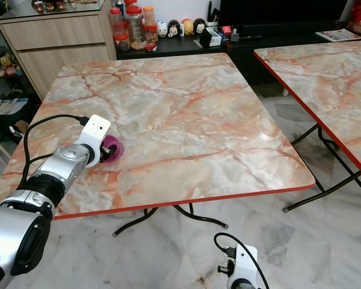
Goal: Setting the table
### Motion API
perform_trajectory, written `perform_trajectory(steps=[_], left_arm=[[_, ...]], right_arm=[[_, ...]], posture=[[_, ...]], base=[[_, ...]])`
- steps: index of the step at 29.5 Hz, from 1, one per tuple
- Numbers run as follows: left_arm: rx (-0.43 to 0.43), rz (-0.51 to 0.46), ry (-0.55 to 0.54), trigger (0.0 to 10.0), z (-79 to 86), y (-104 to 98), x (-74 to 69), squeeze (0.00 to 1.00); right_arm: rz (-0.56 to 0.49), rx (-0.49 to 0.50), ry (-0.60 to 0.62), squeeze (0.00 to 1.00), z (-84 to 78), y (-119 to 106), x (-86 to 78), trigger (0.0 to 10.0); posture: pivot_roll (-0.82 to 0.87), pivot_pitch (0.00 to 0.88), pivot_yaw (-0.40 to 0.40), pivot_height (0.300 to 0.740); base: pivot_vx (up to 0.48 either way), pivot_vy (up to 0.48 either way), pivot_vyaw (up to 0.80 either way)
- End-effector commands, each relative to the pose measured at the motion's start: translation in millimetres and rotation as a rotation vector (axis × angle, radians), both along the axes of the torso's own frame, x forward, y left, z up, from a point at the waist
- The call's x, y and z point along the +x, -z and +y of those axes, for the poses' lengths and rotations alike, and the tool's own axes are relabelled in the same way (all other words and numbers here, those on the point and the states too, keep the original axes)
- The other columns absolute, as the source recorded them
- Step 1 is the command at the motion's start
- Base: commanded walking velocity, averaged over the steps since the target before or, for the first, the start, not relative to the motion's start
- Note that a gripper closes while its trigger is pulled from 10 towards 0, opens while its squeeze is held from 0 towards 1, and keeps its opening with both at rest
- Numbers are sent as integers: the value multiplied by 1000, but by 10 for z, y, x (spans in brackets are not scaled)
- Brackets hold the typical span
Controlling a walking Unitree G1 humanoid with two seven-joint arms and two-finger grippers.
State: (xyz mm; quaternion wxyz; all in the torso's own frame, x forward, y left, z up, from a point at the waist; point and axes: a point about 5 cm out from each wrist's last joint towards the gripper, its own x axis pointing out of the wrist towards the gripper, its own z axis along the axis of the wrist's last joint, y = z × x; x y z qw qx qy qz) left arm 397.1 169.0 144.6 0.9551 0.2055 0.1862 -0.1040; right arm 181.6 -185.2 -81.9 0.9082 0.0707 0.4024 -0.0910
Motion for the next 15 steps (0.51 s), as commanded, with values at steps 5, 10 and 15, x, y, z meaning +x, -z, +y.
perform_trajectory(steps=[5,10,15], left_arm=[[13,7,-10,0,40,54,-26,0],[9,12,-11,0,38,92,-43,0],[18,12,-16,0,41,126,-61,0]], right_arm=[[6,-2,-5,0,5,0,5,10000],[6,-4,-5,0,2,0,5,10000],[5,-7,-5,0,0,-2,9,10000]], posture=[[-11,0,29,740],[-11,0,29,740],[-10,0,28,740]], base=[[0,0,0],[0,0,0],[0,0,0]])
